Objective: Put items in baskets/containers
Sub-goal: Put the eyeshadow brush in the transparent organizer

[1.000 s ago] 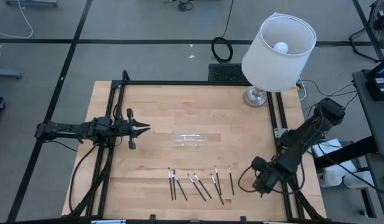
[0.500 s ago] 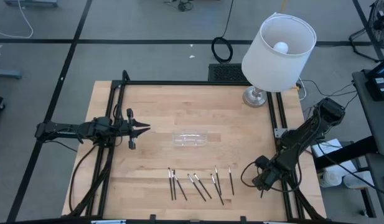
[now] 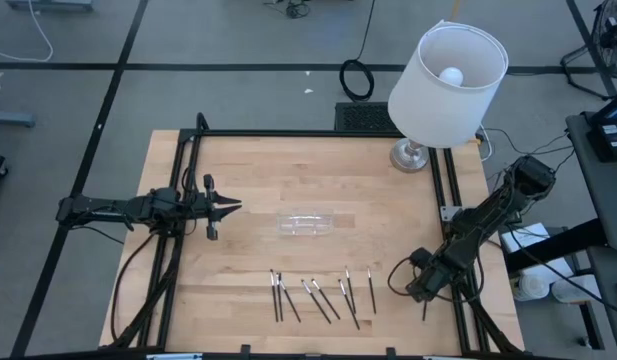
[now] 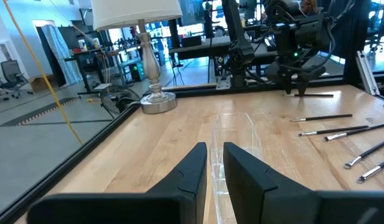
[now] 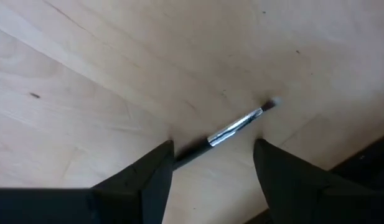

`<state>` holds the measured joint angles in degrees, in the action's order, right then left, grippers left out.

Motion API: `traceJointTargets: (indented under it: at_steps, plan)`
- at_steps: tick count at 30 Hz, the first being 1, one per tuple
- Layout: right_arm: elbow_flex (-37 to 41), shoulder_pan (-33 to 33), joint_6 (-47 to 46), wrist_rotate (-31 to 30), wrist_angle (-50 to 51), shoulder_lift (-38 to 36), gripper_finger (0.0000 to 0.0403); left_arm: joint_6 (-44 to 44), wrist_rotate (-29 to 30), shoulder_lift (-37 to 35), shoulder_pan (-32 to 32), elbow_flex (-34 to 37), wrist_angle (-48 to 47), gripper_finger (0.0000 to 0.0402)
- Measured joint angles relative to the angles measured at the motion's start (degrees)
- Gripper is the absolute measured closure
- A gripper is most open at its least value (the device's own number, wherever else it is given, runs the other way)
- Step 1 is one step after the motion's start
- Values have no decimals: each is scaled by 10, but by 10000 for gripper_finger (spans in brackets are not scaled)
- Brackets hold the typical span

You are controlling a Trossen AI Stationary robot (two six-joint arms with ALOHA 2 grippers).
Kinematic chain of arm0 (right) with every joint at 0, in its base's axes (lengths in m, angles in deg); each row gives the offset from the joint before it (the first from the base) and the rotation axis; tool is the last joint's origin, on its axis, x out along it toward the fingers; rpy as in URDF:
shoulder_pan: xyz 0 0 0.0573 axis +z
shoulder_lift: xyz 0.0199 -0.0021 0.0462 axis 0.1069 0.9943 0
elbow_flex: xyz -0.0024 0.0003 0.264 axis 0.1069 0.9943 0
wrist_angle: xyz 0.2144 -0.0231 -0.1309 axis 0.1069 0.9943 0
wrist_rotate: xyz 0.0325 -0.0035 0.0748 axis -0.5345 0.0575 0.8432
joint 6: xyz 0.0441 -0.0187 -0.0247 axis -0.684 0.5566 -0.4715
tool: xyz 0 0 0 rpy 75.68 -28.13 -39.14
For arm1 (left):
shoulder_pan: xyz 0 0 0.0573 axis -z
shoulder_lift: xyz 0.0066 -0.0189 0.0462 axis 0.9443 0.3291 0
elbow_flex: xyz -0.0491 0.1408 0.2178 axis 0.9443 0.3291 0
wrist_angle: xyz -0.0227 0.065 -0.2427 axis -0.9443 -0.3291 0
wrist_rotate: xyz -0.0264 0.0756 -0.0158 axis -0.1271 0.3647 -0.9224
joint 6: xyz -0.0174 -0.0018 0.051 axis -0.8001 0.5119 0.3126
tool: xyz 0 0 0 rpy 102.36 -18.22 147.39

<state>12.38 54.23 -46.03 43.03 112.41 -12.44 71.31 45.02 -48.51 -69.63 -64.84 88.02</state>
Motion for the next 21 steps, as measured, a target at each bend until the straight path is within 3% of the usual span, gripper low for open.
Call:
traceJointTargets:
  at_steps: [5,21]
  plan:
    - [0,0,27,-19,-3,0,215,1,0,0,0,0,0,337]
    - [1,-7,104,-59,-33,2,352,1,0,0,0,0,0,337]
